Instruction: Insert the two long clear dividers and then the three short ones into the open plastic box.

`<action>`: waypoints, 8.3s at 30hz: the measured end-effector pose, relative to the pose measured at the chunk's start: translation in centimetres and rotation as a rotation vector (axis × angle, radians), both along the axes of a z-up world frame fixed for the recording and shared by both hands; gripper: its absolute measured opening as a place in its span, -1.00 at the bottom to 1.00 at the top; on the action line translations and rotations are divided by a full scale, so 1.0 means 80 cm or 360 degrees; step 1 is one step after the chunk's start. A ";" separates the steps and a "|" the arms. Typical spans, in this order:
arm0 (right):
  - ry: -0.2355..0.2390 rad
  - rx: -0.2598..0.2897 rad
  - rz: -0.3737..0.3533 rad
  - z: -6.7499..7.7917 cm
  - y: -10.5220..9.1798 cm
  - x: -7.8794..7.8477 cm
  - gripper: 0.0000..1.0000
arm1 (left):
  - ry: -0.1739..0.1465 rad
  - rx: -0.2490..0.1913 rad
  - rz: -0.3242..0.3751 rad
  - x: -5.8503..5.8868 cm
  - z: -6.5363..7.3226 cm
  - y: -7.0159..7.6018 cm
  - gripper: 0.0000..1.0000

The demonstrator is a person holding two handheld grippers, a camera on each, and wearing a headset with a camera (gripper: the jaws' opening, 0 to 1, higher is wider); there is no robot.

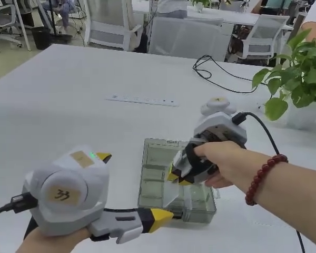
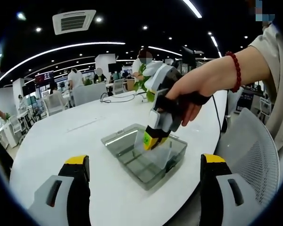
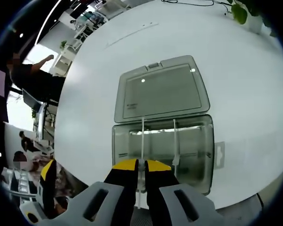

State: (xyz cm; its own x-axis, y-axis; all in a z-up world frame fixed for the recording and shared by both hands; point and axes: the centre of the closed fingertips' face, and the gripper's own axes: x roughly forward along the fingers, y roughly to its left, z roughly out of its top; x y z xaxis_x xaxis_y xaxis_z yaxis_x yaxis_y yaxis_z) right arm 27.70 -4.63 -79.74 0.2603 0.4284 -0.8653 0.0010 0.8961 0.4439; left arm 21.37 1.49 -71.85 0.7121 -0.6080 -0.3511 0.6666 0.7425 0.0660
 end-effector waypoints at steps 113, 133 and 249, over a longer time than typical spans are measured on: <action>-0.0518 -0.0145 0.0998 0.000 0.041 -0.006 -0.21 | 0.0007 0.0052 0.0103 0.010 -0.001 0.025 0.92; -0.0916 -0.0161 0.1759 0.030 0.001 -0.039 0.00 | 0.0027 0.0007 0.0120 0.006 0.004 0.027 0.91; -0.1920 -0.0435 0.2229 0.109 -0.006 -0.044 -0.36 | 0.0327 -0.0627 0.0030 -0.002 0.026 -0.030 -0.44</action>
State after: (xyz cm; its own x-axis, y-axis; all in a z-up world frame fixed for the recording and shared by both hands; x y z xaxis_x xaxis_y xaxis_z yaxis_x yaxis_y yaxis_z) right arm 24.18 -5.09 -71.03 0.3330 0.7441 -0.5791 -0.8699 0.0055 -0.4931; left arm 21.22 -0.90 -69.74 0.6641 -0.7112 -0.2306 0.6224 0.6967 -0.3565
